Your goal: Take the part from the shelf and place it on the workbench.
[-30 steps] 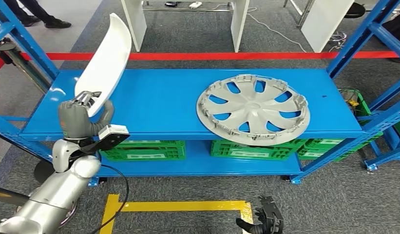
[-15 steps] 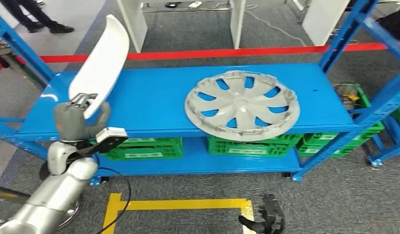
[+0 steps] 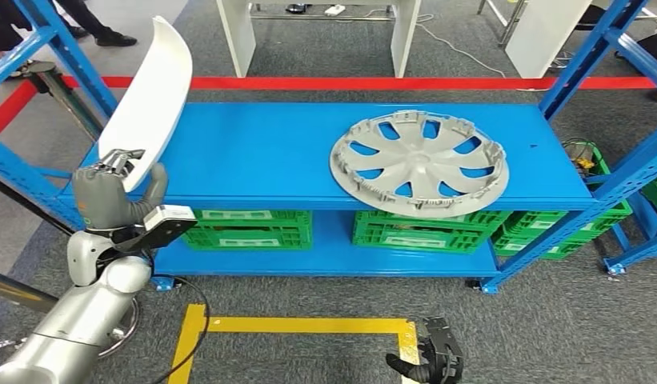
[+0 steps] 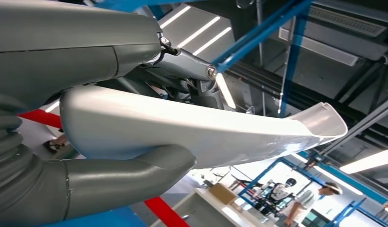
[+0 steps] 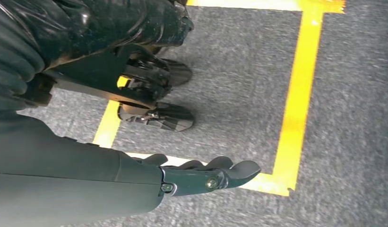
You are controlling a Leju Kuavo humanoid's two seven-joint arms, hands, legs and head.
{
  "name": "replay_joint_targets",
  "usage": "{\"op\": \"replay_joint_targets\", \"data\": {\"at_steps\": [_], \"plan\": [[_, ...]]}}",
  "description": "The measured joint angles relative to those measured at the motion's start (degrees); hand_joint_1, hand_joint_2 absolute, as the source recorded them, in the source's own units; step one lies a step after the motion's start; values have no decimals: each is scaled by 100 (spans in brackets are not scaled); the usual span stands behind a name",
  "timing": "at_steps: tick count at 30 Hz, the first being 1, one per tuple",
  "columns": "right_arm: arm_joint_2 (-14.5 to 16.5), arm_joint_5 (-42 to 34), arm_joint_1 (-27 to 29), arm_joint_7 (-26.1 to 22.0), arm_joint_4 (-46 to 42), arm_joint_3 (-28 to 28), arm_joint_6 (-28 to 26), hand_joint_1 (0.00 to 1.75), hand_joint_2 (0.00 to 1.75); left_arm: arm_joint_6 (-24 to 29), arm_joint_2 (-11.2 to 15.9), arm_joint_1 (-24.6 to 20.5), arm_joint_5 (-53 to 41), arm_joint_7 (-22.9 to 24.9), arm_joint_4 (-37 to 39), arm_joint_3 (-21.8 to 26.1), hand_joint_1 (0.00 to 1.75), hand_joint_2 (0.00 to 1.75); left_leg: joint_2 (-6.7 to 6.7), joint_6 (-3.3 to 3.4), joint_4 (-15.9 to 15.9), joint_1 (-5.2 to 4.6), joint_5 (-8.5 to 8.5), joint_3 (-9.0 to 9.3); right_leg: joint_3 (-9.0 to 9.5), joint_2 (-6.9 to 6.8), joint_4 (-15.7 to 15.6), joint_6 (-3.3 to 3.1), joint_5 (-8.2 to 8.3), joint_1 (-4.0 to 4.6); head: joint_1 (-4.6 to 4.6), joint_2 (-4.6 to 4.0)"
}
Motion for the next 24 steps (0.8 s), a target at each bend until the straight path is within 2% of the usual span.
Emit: {"op": "replay_joint_targets", "data": {"at_steps": [2,3,4,5,6,7,8,9,10,12,13,14,15,17,18,19,20,21,22,23,24], "plan": [[0,0,2,1,0,-1,0,0,175,0,-5,2,1,0,-7,3,175,175,0,41,9,-16,117,-163,-223,24,746,19,-484,5,9,0],[-1,0,3,1,0,-2,-1,0,175,0,-5,7,1,0,-7,5,175,175,-1,48,16,-26,176,-248,-278,28,1054,20,-586,8,9,0],[-1,0,3,1,0,-3,-1,0,175,0,-4,14,1,0,-7,7,175,175,-3,48,26,-34,228,-328,-251,29,1185,14,-558,13,9,0],[-2,0,2,1,-1,-4,-1,0,175,0,-5,21,0,0,-7,9,175,175,-6,41,37,-40,277,-401,-118,32,1105,-1,-429,19,9,0],[-2,0,-3,1,-1,-5,-1,0,175,0,-5,25,0,0,-7,11,175,175,-9,30,51,-45,319,-464,116,37,819,-25,-262,25,10,0],[-2,0,-12,1,-2,-6,-1,0,175,0,-5,27,0,0,-8,14,175,175,-12,13,64,-50,359,-517,402,50,414,-57,-166,34,9,0],[-2,0,-21,-1,-4,-7,-1,0,175,0,-4,25,0,0,-13,19,175,175,-13,-10,78,-59,400,-561,689,67,-7,-82,-133,43,5,0],[-2,0,-30,-3,-5,-7,-2,0,175,0,-3,22,0,-1,-19,22,175,175,-13,-36,86,-64,445,-595,897,83,-327,-101,-155,53,4,0],[-2,0,-36,-4,-6,-7,-3,0,175,0,-1,20,1,-3,-25,26,175,175,-13,-65,89,-64,494,-623,1005,95,-515,-114,-203,64,2,0],[0,-2,-33,-7,-7,-10,-4,0,175,0,8,25,8,-8,-32,33,175,175,-20,-131,80,-50,582,-667,1000,84,-603,-165,-158,66,7,0],[2,-5,-34,-7,-7,-13,-4,0,175,0,17,30,16,-9,-35,37,175,175,-25,-165,107,-43,536,-700,963,66,-620,-215,-100,57,7,0],[4,-9,-37,-10,-7,-15,-4,0,175,0,30,33,26,-9,-40,43,175,175,-29,-197,216,-35,387,-750,913,47,-637,-274,-31,46,1,0],[7,-13,-41,-16,-8,-16,-4,0,175,1,43,34,36,-8,-49,48,175,175,-30,-225,428,-24,143,-819,852,28,-653,-321,38,33,-8,0],[7,-15,-43,-29,-10,-20,-4,0,175,2,66,36,50,1,-62,56,175,175,-26,-279,1119,3,-411,-972,707,8,-643,-356,155,40,-27,0],[7,-17,-39,-35,-11,-25,-5,0,175,2,75,42,64,10,-66,58,175,175,-24,-304,1456,17,-539,-1012,619,-1,-634,-349,215,42,-30,0],[7,-26,-37,-41,-11,-32,-5,0,175,1,81,48,81,19,-68,60,175,175,-23,-323,1676,30,-523,-998,524,-12,-620,-339,278,43,-30,0],[7,-44,-35,-58,-12,-44,-7,0,175,1,85,55,109,25,-79,61,175,175,-22,-336,1731,41,-388,-911,425,-22,-600,-324,338,43,-31,0],[8,-70,-32,-87,-15,-63,-11,0,175,0,89,67,146,29,-106,62,175,175,-19,-340,1595,51,-204,-734,330,-29,-575,-305,391,42,-32,0],[8,-99,-28,-124,-20,-84,-27,0,175,0,89,86,184,27,-149,66,175,175,-15,-334,1284,59,-83,-465,253,-35,-546,-281,436,42,-32,0],[9,-126,-22,-166,-29,-108,-59,0,175,0,88,111,222,20,-210,71,175,175,-12,-318,854,56,-91,-142,193,-37,-518,-252,474,50,-34,0],[9,-143,-15,-200,-38,-129,-100,0,175,0,86,135,253,10,-282,75,175,175,-9,-290,432,49,-179,148,154,-40,-499,-220,517,56,-33,1]]}}
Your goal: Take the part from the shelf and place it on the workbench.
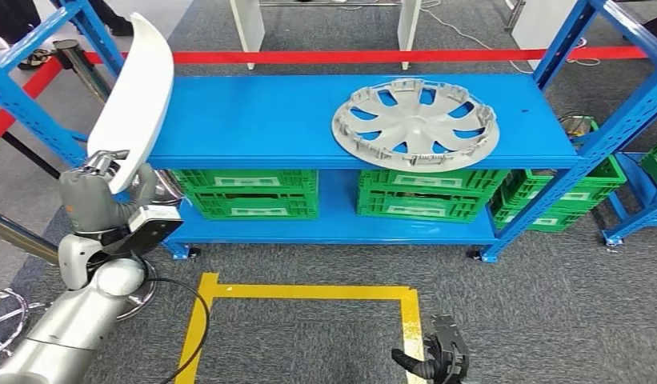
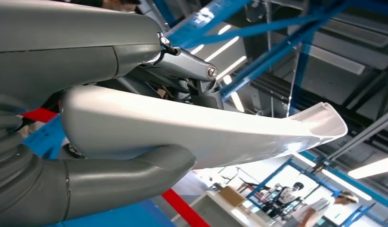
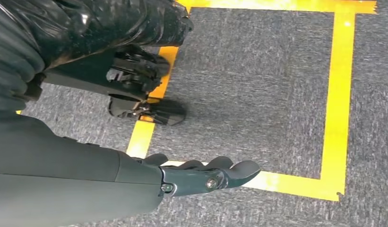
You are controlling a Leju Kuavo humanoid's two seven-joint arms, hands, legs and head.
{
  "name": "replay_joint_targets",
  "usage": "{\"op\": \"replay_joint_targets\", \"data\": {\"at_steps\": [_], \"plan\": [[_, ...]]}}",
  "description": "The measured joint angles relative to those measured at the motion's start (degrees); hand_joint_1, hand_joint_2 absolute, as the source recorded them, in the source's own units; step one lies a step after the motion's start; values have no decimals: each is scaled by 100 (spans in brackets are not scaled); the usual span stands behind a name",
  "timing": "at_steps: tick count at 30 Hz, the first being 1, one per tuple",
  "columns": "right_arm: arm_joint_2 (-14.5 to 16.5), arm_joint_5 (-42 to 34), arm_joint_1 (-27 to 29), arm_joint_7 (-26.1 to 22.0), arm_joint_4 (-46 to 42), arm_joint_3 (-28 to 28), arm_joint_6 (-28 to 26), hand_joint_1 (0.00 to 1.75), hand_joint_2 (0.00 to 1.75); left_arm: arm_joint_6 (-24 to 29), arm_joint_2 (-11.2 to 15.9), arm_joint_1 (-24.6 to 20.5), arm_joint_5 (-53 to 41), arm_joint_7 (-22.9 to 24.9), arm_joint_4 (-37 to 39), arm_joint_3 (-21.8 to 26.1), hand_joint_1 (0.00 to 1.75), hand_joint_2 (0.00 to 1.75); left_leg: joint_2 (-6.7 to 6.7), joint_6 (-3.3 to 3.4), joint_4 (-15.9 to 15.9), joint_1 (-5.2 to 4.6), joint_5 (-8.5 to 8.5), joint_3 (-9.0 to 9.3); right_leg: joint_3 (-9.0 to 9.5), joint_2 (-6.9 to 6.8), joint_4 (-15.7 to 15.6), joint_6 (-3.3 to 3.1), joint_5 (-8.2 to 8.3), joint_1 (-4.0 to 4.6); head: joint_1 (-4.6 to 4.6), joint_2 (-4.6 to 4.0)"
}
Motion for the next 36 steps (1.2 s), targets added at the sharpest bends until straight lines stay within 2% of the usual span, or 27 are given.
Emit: {"op": "replay_joint_targets", "data": {"at_steps": [1,2,4,5,6,8,9,10,11,12,13,14,16,17,19,20,22,24,25,26,27,29,31,32,34,35,36], "plan": [[-1,-15,5,-21,-7,-17,-52,0,175,0,-3,22,21,-10,-60,4,175,175,1,31,-317,-17,-101,194,-21,-5,0,33,50,2,-1,0],[-1,-32,12,-29,-11,-36,-102,0,175,1,-4,38,40,-18,-104,5,175,175,0,64,-499,-39,-164,278,-40,-10,-17,64,108,0,-2,0],[-10,-74,39,10,-9,-92,-185,0,175,1,-5,77,97,-22,-135,6,175,175,8,137,-560,-51,-82,203,-92,-3,-41,123,168,-24,-4,0],[-20,-93,65,62,-4,-129,-227,0,175,1,-4,96,141,-30,-137,7,175,175,17,182,-571,-46,-16,146,-150,13,24,146,54,-30,4,-1],[-38,-109,90,131,3,-168,-275,0,175,1,-4,111,186,-41,-139,11,175,175,26,227,-582,-36,53,79,-219,34,182,165,-162,-32,21,-1],[-82,-126,121,315,22,-243,-379,0,175,0,-3,110,268,-70,-142,34,175,175,33,283,-576,-40,188,-84,-389,62,831,182,-771,-31,57,-1],[-110,-130,126,423,36,-280,-429,0,175,-2,-3,102,299,-78,-143,46,175,175,33,294,-567,-48,253,-173,-445,67,1196,185,-971,-30,65,-1],[-139,-130,131,537,54,-317,-475,0,175,-4,-2,95,321,-81,-142,55,175,175,33,296,-555,-58,314,-265,-458,68,1478,183,-1041,-29,67,-1],[-172,-130,140,650,75,-352,-516,0,175,-8,-2,92,337,-82,-142,56,175,175,34,297,-539,-66,369,-353,-399,69,1590,177,-969,-28,68,-1],[-202,-128,153,766,98,-384,-559,0,175,-12,-2,92,344,-81,-142,55,175,175,33,292,-520,-73,418,-438,-254,70,1521,162,-808,-26,68,-1],[-231,-124,167,876,119,-414,-600,0,175,-15,-2,94,347,-81,-142,54,175,175,30,280,-499,-78,463,-511,-14,74,1258,139,-640,-22,69,-1],[-260,-118,177,977,137,-440,-638,0,175,-17,-2,95,348,-80,-143,53,175,175,28,262,-479,-85,503,-572,287,80,873,111,-564,-11,69,-1],[-303,-104,198,1132,165,-491,-699,0,175,-17,3,92,340,-77,-142,53,175,175,32,211,-440,-99,582,-649,827,92,105,79,-625,8,64,-1],[-315,-100,212,1174,179,-515,-716,0,175,-17,7,91,331,-75,-142,52,175,175,35,185,-427,-102,624,-677,958,97,-103,78,-697,19,64,-1],[-317,-96,272,1202,214,-552,-729,0,175,-16,15,102,315,-71,-140,50,175,175,33,132,-400,-96,676,-727,970,85,-204,64,-695,12,68,-1],[-316,-98,307,1195,229,-567,-734,0,175,-16,19,113,311,-70,-137,49,175,175,30,100,-340,-93,596,-767,931,73,-212,25,-661,2,68,-1],[-313,-103,350,1160,248,-590,-744,0,175,-15,24,125,309,-68,-131,47,175,175,28,39,58,-81,155,-907,810,42,-209,-73,-554,-16,54,-1],[-313,-107,356,1118,254,-613,-761,0,175,-15,28,127,315,-62,-124,47,175,175,33,-5,810,-60,-358,-1078,645,36,-172,-124,-446,2,32,-1],[-313,-108,356,1102,256,-625,-770,0,175,-15,27,130,323,-58,-120,47,175,175,34,-16,1127,-52,-457,-1118,558,33,-147,-129,-395,13,27,-1],[-313,-110,358,1095,258,-635,-777,0,175,-15,26,133,329,-56,-115,46,175,175,34,-19,1294,-45,-421,-1091,468,31,-119,-129,-350,22,27,-1],[-312,-111,359,1091,261,-646,-781,0,175,-15,26,133,334,-56,-112,46,175,175,34,-13,1250,-43,-280,-976,382,28,-86,-124,-311,29,28,-1],[-311,-113,357,1081,264,-665,-779,0,175,-15,23,122,343,-58,-110,46,175,175,34,24,641,-46,4,-514,234,28,-23,-100,-243,37,27,-1],[-308,-115,350,1045,265,-686,-763,0,175,-11,21,96,374,-72,-111,48,175,175,32,74,-117,-71,4,-47,141,30,12,-47,-165,46,30,0],[-305,-116,348,1022,265,-695,-750,0,175,-9,21,84,397,-85,-111,51,175,175,30,97,-336,-91,-43,62,107,30,8,-8,-115,42,32,0],[-296,-120,351,985,266,-713,-734,0,175,-5,20,76,461,-128,-110,58,175,175,32,157,-501,-102,-9,75,41,38,-19,77,-21,27,30,-1],[-291,-121,355,984,266,-722,-739,0,175,-4,20,71,498,-152,-106,61,175,175,36,198,-537,-91,49,42,-8,51,-1,114,-64,22,31,0],[-285,-122,358,987,267,-730,-753,0,175,-4,19,64,542,-179,-104,67,175,175,42,247,-573,-76,108,0,-78,65,102,145,-202,22,41,0]]}}
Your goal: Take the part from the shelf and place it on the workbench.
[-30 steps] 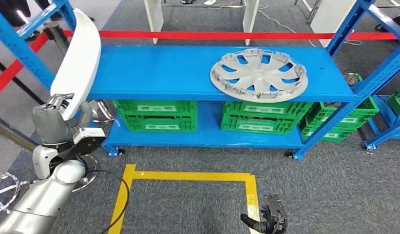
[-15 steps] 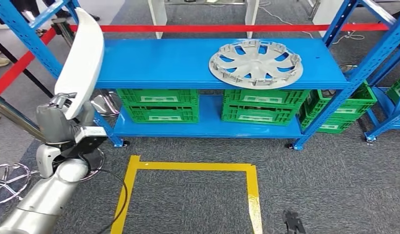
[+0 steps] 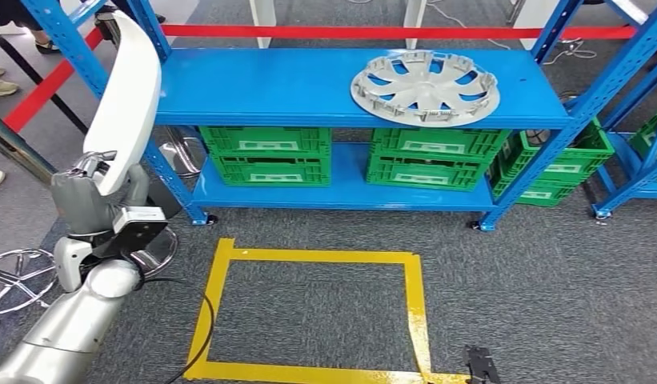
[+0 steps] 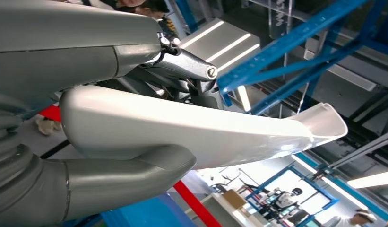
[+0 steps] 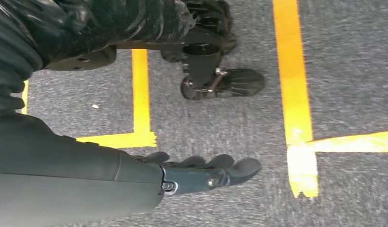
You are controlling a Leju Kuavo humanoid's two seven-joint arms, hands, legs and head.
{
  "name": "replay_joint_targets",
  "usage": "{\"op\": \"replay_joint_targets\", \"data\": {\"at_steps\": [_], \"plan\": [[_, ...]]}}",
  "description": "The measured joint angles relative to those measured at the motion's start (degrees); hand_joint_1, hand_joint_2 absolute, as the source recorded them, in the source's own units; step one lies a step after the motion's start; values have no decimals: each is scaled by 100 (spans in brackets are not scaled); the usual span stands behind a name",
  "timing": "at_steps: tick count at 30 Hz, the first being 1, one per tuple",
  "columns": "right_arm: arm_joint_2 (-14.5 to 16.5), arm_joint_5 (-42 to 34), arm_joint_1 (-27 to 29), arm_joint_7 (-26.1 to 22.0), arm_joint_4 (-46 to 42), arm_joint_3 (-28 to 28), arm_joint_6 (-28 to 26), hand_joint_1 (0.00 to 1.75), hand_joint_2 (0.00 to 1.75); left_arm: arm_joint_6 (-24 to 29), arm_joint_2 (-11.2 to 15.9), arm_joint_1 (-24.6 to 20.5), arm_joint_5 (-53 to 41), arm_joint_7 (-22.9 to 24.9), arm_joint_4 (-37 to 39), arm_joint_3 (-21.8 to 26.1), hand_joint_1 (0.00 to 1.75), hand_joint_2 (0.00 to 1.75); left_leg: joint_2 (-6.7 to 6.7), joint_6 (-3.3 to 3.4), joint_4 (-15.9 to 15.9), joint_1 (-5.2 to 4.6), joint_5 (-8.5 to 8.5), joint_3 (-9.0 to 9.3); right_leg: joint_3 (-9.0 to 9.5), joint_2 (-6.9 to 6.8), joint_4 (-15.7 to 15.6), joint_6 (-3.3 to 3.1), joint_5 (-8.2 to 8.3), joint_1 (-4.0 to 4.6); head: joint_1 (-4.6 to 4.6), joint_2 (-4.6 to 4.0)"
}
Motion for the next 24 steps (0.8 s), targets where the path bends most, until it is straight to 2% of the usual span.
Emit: {"op": "replay_joint_targets", "data": {"at_steps": [1,3,4,5,6,7,8,9,10,11,12,14,15,17,18,19,20,21,22,23,24], "plan": [[7,-1,-2,4,1,-6,-16,0,175,0,-1,-9,40,-24,3,9,175,175,6,38,-29,18,54,-49,-96,12,230,24,-235,-3,19,0],[20,-2,-12,11,1,-11,-40,0,175,-1,0,-24,91,-62,11,29,175,175,13,74,-10,14,151,-188,-295,16,959,61,-745,-13,51,-1],[25,-2,-17,11,1,-12,-43,0,175,-1,2,-29,102,-72,19,36,175,175,15,71,3,13,197,-257,-355,14,1301,73,-869,-17,58,-1],[27,-2,-19,12,1,-13,-46,0,175,-1,3,-33,107,-77,30,39,175,175,16,67,21,12,238,-325,-344,13,1494,81,-854,-18,58,-1],[29,-2,-21,12,1,-14,-50,0,175,-2,5,-36,110,-80,41,43,175,175,16,60,43,12,275,-391,-246,13,1498,82,-729,-18,61,-1],[29,-2,-25,12,1,-14,-52,0,175,-2,5,-36,114,-80,49,49,175,175,13,47,66,13,306,-452,-47,14,1287,74,-544,-17,61,-1],[29,-2,-34,12,0,-15,-55,0,175,-2,5,-36,115,-81,55,56,175,175,9,30,92,13,333,-505,222,18,918,57,-401,-16,61,-1],[29,-2,-46,11,-1,-16,-56,0,175,-2,6,-41,117,-82,57,63,175,175,5,5,120,6,360,-553,516,26,490,35,-346,-10,61,-1],[30,-2,-59,11,-1,-19,-58,0,175,-2,7,-46,122,-85,59,70,175,175,4,-25,144,0,395,-593,754,34,120,15,-359,-4,58,-1],[30,-2,-71,10,-2,-27,-63,0,175,-2,8,-56,129,-89,62,75,175,175,5,-55,159,-3,440,-630,896,44,-121,-1,-408,5,55,0],[31,-2,-78,10,-2,-39,-68,0,175,-2,8,-68,139,-97,69,78,175,175,7,-88,162,-4,492,-662,950,51,-229,-15,-439,17,54,0],[44,1,-84,11,-2,-67,-77,0,175,-2,12,-86,164,-129,93,88,175,175,0,-155,173,3,518,-731,887,42,-277,-86,-371,5,56,0],[53,4,-91,15,-2,-80,-78,0,175,-3,16,-100,183,-151,112,97,175,175,-5,-190,261,9,400,-783,844,32,-292,-148,-317,-4,51,-1],[68,19,-110,31,-3,-97,-78,0,175,-7,23,-149,221,-193,155,121,175,175,-7,-255,789,31,-85,-957,728,9,-291,-255,-212,-10,19,0],[70,25,-118,47,-3,-103,-78,0,175,-9,23,-175,240,-207,176,127,175,175,-7,-282,1184,41,-345,-1054,652,1,-270,-285,-168,-2,3,0],[70,31,-123,66,-2,-109,-79,0,175,-12,21,-191,254,-219,197,130,175,175,-7,-302,1556,48,-520,-1123,569,-7,-238,-294,-128,6,-5,0],[69,35,-127,82,-2,-120,-79,0,175,-15,19,-200,265,-228,218,130,175,175,-7,-313,1799,51,-569,-1130,479,-14,-196,-297,-91,12,-3,-1],[69,36,-129,97,-2,-133,-80,0,175,-16,17,-207,270,-236,238,130,175,175,-7,-315,1863,52,-499,-1058,386,-17,-149,-293,-57,16,-5,-1],[68,35,-130,103,-2,-145,-79,0,175,-17,14,-218,272,-241,257,130,175,175,-7,-307,1735,52,-349,-899,293,-18,-100,-286,-24,21,-5,-1],[68,34,-131,105,-2,-154,-79,0,175,-19,10,-234,272,-245,270,129,175,175,-8,-286,1433,51,-196,-659,212,-16,-56,-273,8,24,-6,-1],[69,33,-131,105,-3,-161,-78,0,175,-19,5,-258,271,-248,277,128,175,175,-9,-253,1031,42,-139,-379,145,-12,-21,-253,42,32,-5,-1]]}}
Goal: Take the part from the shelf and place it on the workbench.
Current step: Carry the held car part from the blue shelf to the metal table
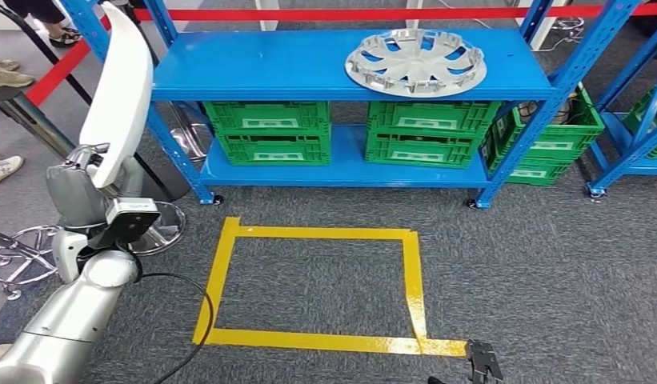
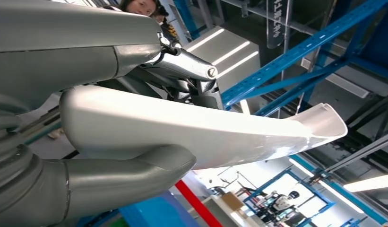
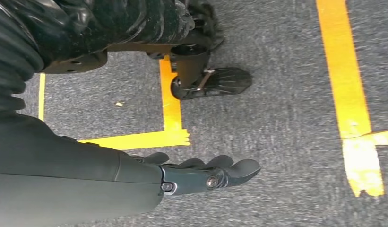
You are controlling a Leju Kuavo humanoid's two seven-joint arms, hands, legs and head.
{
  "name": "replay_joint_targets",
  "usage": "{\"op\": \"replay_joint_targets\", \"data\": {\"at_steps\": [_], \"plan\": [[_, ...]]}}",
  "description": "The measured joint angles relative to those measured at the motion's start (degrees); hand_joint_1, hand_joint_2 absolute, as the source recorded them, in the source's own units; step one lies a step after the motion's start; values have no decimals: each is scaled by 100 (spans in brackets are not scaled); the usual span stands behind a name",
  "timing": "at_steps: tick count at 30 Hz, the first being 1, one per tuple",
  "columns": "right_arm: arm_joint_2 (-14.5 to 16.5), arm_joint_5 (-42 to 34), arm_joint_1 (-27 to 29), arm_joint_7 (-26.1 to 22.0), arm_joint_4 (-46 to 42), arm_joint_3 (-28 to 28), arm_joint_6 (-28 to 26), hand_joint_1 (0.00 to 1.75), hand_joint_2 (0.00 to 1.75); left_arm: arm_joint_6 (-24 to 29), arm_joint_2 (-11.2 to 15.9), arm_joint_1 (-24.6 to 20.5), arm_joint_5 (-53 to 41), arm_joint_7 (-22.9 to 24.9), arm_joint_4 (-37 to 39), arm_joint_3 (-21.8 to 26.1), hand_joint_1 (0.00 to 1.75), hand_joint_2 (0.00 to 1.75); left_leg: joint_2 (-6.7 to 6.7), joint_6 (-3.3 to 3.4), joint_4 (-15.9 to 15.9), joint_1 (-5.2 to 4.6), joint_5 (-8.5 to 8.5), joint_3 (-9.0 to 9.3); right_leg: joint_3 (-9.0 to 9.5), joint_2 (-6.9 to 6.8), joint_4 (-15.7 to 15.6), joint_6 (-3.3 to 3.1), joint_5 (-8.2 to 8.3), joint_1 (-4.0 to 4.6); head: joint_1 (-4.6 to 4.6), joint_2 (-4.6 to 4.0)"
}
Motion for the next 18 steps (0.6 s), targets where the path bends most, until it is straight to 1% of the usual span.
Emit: {"op": "replay_joint_targets", "data": {"at_steps": [1,2,3,4,5,6,7,8,9,10,11,12,13,14,15,16,17,18], "plan": [[0,-2,1,-1,-1,-8,1,0,175,-1,-5,-25,-1,-2,3,-1,175,175,0,38,-384,-12,-9,244,-48,3,19,28,42,5,3,0],[1,-4,2,-1,-1,-19,2,0,175,-1,-11,-45,-3,-4,5,-1,175,175,-2,75,-664,-31,-43,406,-77,4,15,61,95,3,4,0],[1,-7,6,-1,0,-31,2,0,175,-1,-17,-60,-4,-4,8,-1,175,175,-3,110,-823,-55,-76,474,-95,4,-6,96,160,-4,4,0],[1,-9,14,1,1,-44,5,0,175,-1,-25,-65,-7,-5,11,-1,175,175,-1,144,-883,-68,-33,459,-109,5,-37,129,230,-13,5,0],[2,-9,23,3,4,-56,7,0,175,-1,-39,-68,-9,-5,16,-1,175,175,10,180,-908,-67,43,417,-132,11,-54,160,248,-23,2,0],[2,-9,35,9,8,-67,9,0,175,-1,-55,-73,-11,-4,21,-1,175,175,21,225,-939,-58,120,359,-179,18,-13,186,153,-26,6,0],[2,-7,47,16,11,-75,11,0,175,-1,-72,-75,-14,-3,26,-1,175,175,33,266,-966,-42,203,285,-250,26,124,212,-56,-28,18,1],[1,-4,53,21,15,-80,11,0,175,-2,-89,-76,-16,2,31,-2,175,175,42,295,-976,-29,284,199,-330,30,374,235,-365,-35,31,1],[1,-2,56,26,16,-82,11,0,175,-3,-101,-75,-18,7,36,-2,175,175,43,314,-975,-28,362,99,-411,30,710,255,-682,-39,47,1],[1,1,56,26,16,-83,14,0,175,-4,-109,-73,-19,11,43,-1,175,175,43,316,-972,-28,440,-2,-461,28,1065,272,-896,-43,55,1],[0,3,55,26,16,-84,17,0,175,-5,-116,-70,-19,16,51,-1,175,175,44,311,-969,-27,522,-105,-464,27,1360,285,-954,-46,59,0],[0,4,56,26,16,-85,21,0,175,-5,-122,-66,-19,17,61,-1,175,175,45,302,-965,-26,603,-210,-408,26,1525,295,-849,-48,60,0],[0,5,57,26,16,-85,24,0,175,-5,-125,-60,-19,19,72,-1,175,175,46,288,-961,-23,683,-314,-274,26,1528,303,-644,-51,59,0],[0,7,55,26,16,-86,25,0,175,-5,-128,-53,-19,21,81,-1,175,175,45,268,-955,-19,762,-413,-47,27,1346,309,-448,-57,60,0],[1,9,48,26,16,-86,26,0,175,-6,-131,-47,-19,23,87,-1,175,175,41,240,-942,-21,833,-500,286,31,978,313,-381,-64,61,1],[1,11,38,26,15,-86,27,0,175,-6,-131,-47,-19,24,90,-1,175,175,39,210,-921,-25,900,-569,665,41,486,308,-448,-67,56,1],[2,14,27,25,14,-86,30,0,175,-7,-130,-49,-19,26,91,0,175,175,36,181,-910,-31,970,-614,957,53,70,285,-574,-65,53,1],[2,16,21,25,14,-86,32,0,175,-7,-129,-52,-20,27,92,0,175,175,35,155,-909,-34,1038,-638,1133,66,-221,260,-690,-59,50,1]]}}
